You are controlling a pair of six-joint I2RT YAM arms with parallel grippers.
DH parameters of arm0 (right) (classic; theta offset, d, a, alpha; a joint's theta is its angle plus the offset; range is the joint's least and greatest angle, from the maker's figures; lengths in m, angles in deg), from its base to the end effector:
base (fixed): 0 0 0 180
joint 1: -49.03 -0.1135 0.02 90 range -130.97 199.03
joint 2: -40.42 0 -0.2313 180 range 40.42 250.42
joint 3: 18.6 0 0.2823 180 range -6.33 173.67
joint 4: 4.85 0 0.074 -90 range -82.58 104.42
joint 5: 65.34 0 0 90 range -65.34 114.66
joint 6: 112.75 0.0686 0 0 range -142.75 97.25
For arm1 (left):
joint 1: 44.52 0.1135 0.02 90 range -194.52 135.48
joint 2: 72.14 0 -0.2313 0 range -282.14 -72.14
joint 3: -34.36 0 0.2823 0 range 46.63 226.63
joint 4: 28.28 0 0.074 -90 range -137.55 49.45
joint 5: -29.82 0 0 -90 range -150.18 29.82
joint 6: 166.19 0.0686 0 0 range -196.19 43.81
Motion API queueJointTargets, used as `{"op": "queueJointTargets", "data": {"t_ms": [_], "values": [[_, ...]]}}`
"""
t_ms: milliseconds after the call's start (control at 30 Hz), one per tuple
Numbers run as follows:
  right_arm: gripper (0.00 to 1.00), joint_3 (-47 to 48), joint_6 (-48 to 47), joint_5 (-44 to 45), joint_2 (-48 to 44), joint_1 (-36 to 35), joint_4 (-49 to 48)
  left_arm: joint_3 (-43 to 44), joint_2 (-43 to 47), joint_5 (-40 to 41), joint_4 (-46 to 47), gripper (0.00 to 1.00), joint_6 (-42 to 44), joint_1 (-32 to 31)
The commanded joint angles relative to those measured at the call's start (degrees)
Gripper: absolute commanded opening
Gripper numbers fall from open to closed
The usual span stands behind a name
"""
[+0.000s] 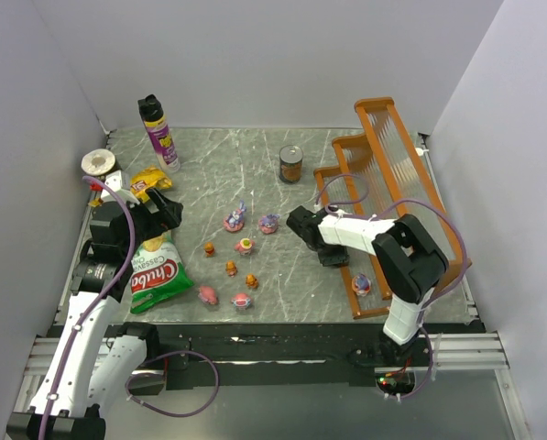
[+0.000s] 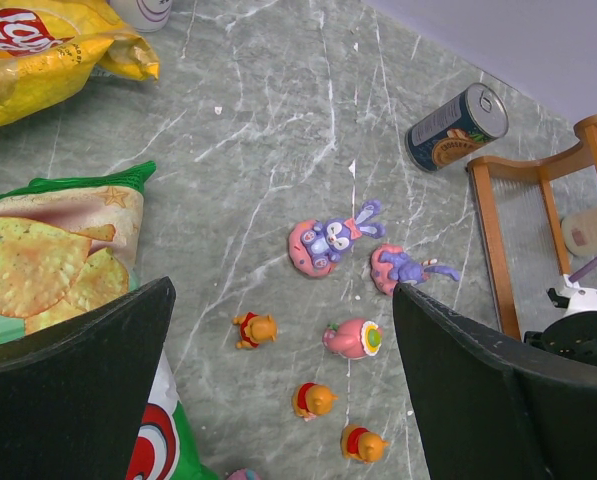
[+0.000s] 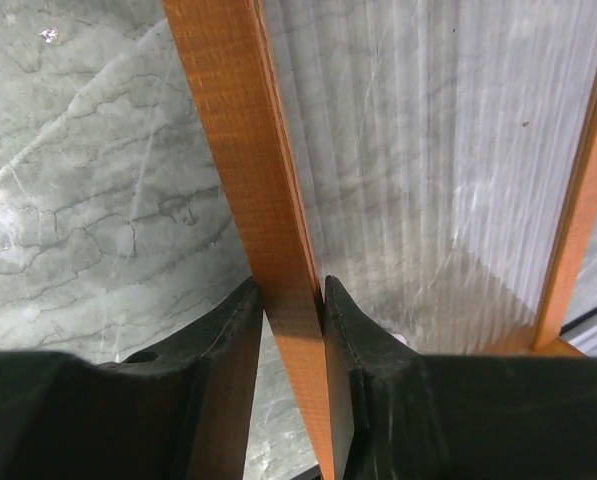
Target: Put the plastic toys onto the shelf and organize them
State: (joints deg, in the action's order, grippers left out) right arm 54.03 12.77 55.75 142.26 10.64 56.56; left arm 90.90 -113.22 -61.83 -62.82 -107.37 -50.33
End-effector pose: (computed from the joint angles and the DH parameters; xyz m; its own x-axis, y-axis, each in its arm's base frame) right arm 0.2669 0.1663 0.0694 -0.9494 -0.1175 -0.2912 0.0189 0.9043 -0.4266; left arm 0.2510 -0.0275 0.2941 -0.3446 -0.4851 -0.8037 -0.0586 0.8656 -0.4973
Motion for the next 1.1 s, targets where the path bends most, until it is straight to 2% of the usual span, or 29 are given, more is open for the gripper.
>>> {"op": "queueJointTargets", "data": {"t_ms": [0,133,367,467,700,933,1067], "values": [[0.13,3.5,6.7,-6.5,3.3,-2.7,-3.7,1.8,0.3,-0.2,0.3,0.96,-0.2,0.3],[0.04,6.1,7.4,-6.7,4.2,-3.8,-3.0,1.8,0.3,-0.2,0.2,0.96,-0.2,0.3],[0.02,7.8,8.0,-5.8,5.2,-3.9,-1.7,1.7,0.6,-0.2,0.3,0.96,-0.3,0.3],[0.09,7.7,8.2,-5.6,4.5,-4.0,-1.4,1.7,0.6,-0.3,0.3,0.96,-0.2,0.3],[0.33,10.5,7.7,-2.8,0.6,-5.4,1.9,1.6,0.7,-0.3,0.2,0.96,-0.3,0.2],[0.49,16.4,8.9,3.2,-2.0,-8.5,7.7,1.5,0.4,-0.2,0.2,0.96,-0.3,0.4],[0.53,17.8,8.9,4.5,-2.0,-9.8,9.3,1.5,0.4,-0.5,0.2,0.96,-0.4,0.5]]}}
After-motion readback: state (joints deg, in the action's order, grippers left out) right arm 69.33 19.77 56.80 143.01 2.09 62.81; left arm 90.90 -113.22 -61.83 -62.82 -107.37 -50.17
